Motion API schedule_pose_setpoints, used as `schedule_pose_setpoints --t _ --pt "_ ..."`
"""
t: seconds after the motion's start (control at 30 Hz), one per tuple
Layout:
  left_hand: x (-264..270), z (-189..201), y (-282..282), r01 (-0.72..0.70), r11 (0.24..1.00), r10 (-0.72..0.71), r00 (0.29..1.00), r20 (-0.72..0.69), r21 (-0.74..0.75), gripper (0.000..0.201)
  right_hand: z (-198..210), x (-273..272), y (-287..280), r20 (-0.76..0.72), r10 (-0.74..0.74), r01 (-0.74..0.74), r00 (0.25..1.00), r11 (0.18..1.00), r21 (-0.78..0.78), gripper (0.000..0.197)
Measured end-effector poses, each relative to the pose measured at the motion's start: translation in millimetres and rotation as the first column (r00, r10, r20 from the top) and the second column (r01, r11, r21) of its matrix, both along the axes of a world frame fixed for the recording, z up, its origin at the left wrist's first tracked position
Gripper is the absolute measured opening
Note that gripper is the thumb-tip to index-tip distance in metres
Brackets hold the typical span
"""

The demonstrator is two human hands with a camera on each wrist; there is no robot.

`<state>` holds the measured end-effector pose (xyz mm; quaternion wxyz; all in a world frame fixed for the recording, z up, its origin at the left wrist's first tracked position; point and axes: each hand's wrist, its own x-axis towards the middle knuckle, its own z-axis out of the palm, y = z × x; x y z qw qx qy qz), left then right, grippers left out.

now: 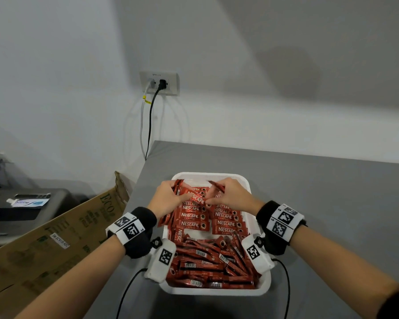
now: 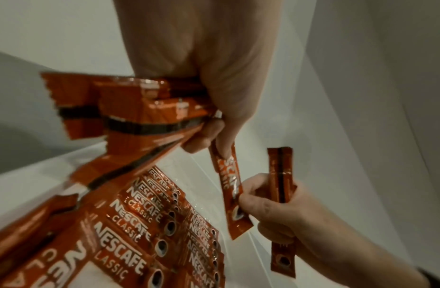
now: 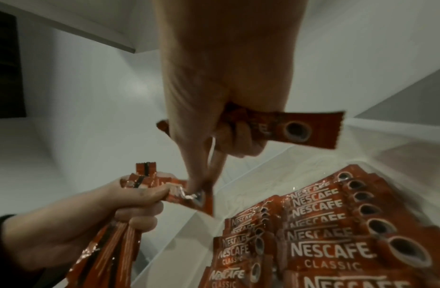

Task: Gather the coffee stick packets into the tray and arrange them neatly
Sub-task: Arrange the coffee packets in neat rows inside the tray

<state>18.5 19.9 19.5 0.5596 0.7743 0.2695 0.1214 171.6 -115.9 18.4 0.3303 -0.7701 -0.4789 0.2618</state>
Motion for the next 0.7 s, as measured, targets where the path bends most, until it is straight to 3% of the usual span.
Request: schedule_pose_setpoints --t 0.07,0.13,0.23,0.37,0.5,0.7 --pt "0.4 -4.3 -0.4 0.059 0.998 -0.055 0.993 -0.105 0.037 0.015 -6.0 -2.4 3.0 0.079 0.056 -0.043 0.995 0.987 -0.153 0.008" --pt "1.4 -7.5 0.0 0.030 0.999 -0.024 0.986 -0.163 0.038 0.016 -12.1 -8.6 4.8 0.129 0.088 -0.054 0.988 0.967 -0.247 0.009" --pt "2.1 -10.1 6.1 -0.062 0.997 0.067 0.987 -0.149 0.038 0.013 -18.5 -18.4 9.2 0.129 0.139 -0.092 0.982 0.944 -0.316 0.010" --pt "0.9 -9.6 9.0 -0.080 0.996 0.086 0.985 -0.147 0.044 0.013 -22.2 -23.3 16.2 0.142 0.211 -0.128 0.967 0.886 -0.446 0.013" --pt "-0.7 -11.8 10.0 -0.076 0.996 0.080 0.987 -0.138 0.036 0.013 -23.3 -27.9 19.4 0.205 0.259 -0.122 0.944 0.851 -0.511 0.016" --pt "1.0 -12.7 9.2 -0.067 0.997 0.070 0.989 -0.131 0.028 0.011 -19.2 -39.7 28.1 0.329 0.329 -0.116 0.885 0.841 -0.529 0.036"
